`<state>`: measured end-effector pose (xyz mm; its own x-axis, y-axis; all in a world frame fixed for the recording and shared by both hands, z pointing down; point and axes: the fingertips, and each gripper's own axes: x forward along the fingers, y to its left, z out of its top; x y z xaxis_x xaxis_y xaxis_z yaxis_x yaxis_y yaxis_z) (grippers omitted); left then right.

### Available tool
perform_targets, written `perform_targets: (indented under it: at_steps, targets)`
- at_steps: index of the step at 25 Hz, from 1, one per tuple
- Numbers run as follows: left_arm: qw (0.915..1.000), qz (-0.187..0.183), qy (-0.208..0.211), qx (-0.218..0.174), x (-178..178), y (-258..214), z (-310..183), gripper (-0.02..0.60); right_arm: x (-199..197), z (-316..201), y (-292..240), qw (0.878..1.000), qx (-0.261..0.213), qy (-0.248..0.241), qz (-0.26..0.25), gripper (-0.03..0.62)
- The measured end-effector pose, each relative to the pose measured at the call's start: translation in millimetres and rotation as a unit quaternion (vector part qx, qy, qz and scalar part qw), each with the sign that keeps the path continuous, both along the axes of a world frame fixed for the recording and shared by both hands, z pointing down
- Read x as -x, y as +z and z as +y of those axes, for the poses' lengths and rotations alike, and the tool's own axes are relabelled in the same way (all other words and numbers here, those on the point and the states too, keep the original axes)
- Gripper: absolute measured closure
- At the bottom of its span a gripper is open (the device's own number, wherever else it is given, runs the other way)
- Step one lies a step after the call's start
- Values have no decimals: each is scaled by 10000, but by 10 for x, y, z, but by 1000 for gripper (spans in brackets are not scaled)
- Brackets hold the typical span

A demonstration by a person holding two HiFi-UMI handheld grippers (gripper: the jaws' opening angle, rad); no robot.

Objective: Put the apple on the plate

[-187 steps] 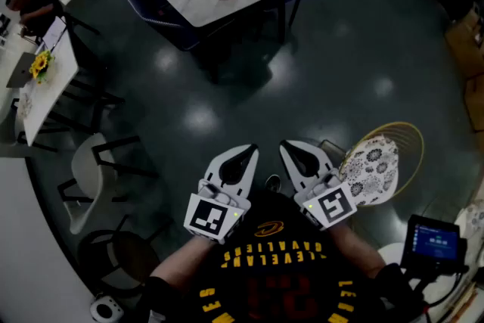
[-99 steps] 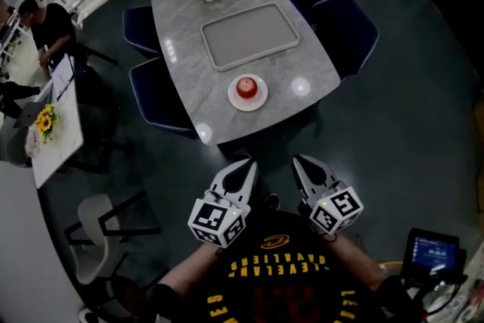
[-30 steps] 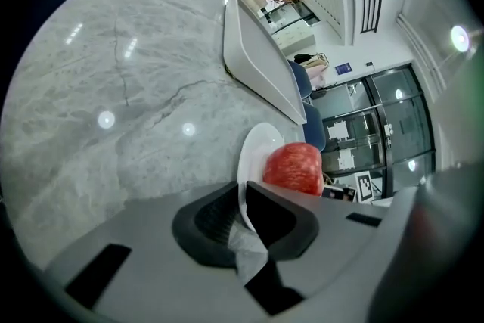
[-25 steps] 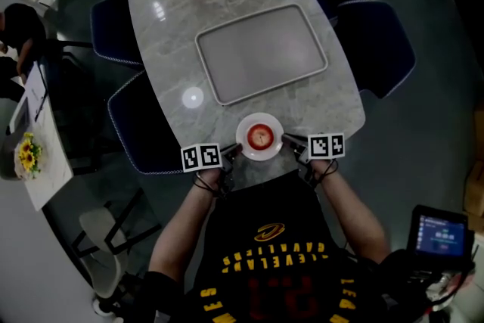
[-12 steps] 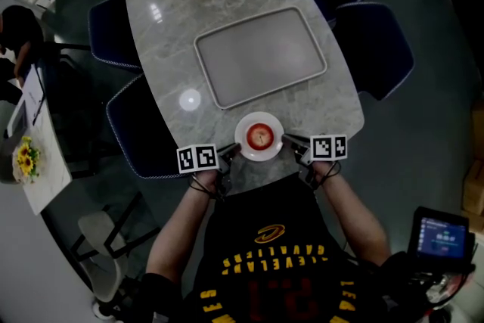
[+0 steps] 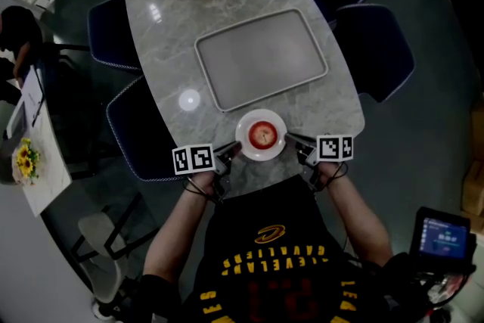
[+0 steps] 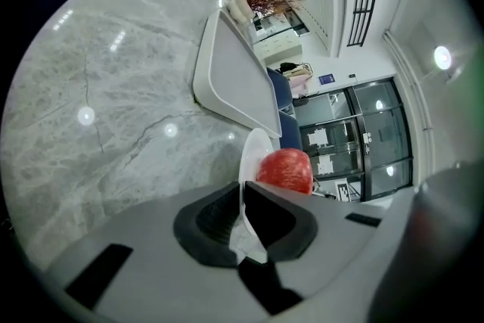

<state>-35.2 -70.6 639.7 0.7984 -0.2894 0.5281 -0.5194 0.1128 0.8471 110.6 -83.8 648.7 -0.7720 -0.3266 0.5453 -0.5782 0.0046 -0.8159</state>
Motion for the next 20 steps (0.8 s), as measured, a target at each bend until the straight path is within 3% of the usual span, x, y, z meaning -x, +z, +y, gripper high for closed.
perform_targets:
  at_steps: [20]
  targets:
    - [9967, 639, -146, -488, -101, -676, -433, 561, -50, -435, -715, 9978, -389, 188, -512, 560]
